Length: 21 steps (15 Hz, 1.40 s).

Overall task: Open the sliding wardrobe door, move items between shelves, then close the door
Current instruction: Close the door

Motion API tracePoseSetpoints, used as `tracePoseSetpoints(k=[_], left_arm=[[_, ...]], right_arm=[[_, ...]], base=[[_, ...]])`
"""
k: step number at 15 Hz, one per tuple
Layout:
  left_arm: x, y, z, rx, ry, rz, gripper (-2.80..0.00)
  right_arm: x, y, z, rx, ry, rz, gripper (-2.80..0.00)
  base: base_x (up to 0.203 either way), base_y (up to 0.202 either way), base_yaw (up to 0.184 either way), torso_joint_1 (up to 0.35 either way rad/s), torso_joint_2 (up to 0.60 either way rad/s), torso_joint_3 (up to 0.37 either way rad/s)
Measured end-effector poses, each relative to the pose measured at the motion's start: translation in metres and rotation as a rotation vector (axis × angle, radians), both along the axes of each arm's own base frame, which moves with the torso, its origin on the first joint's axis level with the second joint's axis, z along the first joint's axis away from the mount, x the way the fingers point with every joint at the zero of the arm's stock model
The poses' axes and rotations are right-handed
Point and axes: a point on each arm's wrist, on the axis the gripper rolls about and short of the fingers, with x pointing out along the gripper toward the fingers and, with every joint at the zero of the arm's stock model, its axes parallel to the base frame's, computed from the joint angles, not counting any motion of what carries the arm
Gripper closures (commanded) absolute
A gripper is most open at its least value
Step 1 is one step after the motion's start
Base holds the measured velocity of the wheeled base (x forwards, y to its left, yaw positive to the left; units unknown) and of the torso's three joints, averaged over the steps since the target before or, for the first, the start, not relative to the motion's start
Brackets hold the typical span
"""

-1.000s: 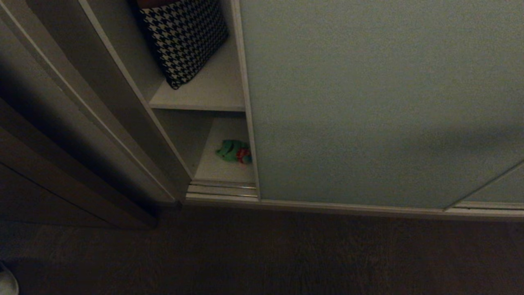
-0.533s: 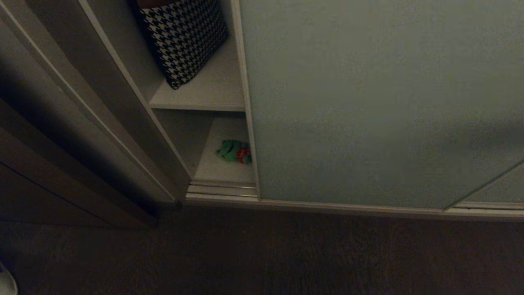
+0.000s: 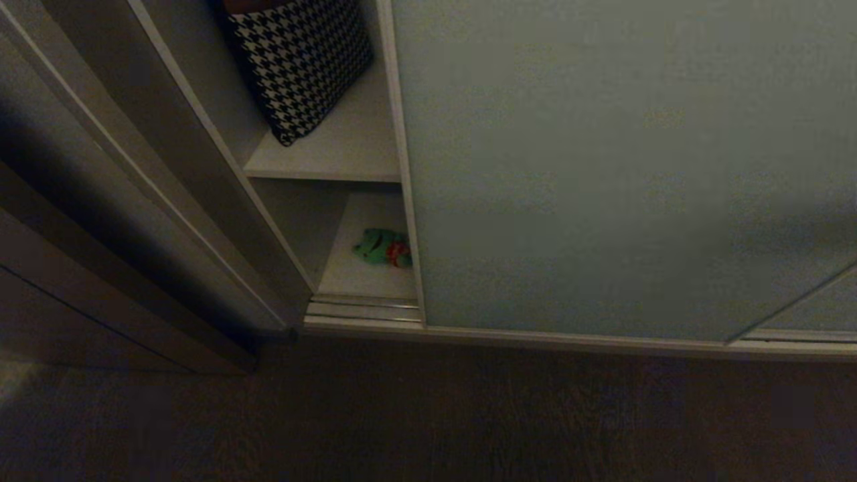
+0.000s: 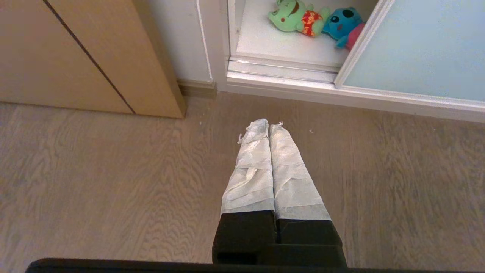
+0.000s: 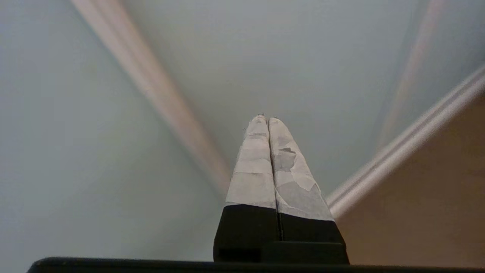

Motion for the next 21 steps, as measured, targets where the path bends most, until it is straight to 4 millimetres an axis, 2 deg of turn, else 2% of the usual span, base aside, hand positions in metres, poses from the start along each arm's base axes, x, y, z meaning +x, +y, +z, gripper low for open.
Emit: tracePoseSetpoints(k=[5, 9, 13, 17, 21], left_arm=[[0.0, 0.0, 0.0, 0.0, 0.0, 0.0, 0.0], [0.0, 0.0, 0.0, 0.0, 0.0, 0.0, 0.0], [0.0, 0.0, 0.0, 0.0, 0.0, 0.0, 0.0], [0.0, 0.0, 0.0, 0.0, 0.0, 0.0, 0.0], [0.0, 0.0, 0.0, 0.0, 0.0, 0.0, 0.0]], right_arm=[[0.008, -0.007, -0.01, 0.093, -0.037, 0.146, 0.0], [0.025, -0.008, -0.022, 0.14, -0.036, 0.256, 0.0], [0.04, -0.006, -0.025, 0.189, -0.067, 0.337, 0.0], [0.056, -0.012, -0.03, 0.141, -0.093, 0.364, 0.0], [0.056, -0.013, -0.031, 0.108, -0.112, 0.361, 0.0]], base=[[0.0, 0.0, 0.0, 0.0, 0.0, 0.0], [0.0, 0.0, 0.0, 0.0, 0.0, 0.0], [0.0, 0.0, 0.0, 0.0, 0.0, 0.0], [0.0, 0.0, 0.0, 0.0, 0.0, 0.0], [0.0, 0.0, 0.0, 0.0, 0.0, 0.0]])
